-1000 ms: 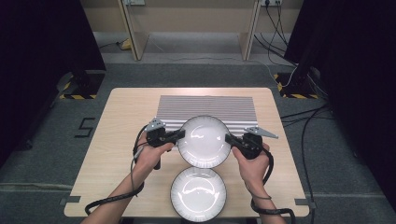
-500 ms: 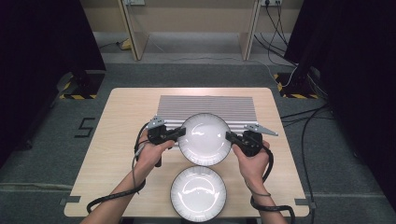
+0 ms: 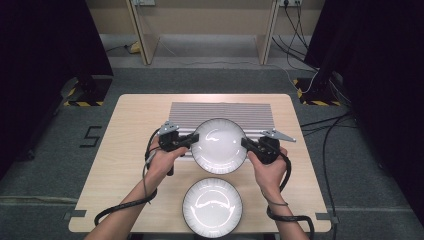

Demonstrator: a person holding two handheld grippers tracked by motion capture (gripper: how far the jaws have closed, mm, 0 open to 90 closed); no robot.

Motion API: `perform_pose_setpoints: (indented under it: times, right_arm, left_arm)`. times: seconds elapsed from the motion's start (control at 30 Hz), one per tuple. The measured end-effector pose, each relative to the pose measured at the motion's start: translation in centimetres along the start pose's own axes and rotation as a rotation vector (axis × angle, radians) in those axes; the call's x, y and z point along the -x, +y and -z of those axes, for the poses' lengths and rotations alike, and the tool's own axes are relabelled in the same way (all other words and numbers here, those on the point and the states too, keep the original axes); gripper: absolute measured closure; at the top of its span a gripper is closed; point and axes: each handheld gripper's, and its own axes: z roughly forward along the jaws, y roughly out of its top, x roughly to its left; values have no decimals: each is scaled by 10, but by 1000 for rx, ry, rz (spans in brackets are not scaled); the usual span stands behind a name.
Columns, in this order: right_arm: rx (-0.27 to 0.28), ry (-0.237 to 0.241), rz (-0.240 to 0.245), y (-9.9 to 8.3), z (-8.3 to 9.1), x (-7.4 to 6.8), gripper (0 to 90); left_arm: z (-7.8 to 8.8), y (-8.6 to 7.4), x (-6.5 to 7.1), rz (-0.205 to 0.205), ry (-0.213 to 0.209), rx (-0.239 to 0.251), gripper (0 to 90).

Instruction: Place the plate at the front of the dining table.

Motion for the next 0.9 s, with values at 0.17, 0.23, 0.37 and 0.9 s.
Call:
perform_pose_setpoints:
  times: [0.17, 0.23, 0.37, 0.9]
  right_arm:
    - [0, -1, -5, 1, -3, 2, 843]
    - [0, -2, -6, 1, -4, 2, 843]
    - [0, -5, -9, 1, -6, 4, 843]
    - [1, -24, 9, 8, -14, 10, 842]
  left_arm:
    - [-3, 2, -1, 0, 8, -5, 838]
    - [-4, 2, -2, 1, 9, -5, 838]
    - [-7, 2, -4, 5, 12, -5, 837]
    - [-19, 6, -8, 14, 27, -7, 835]
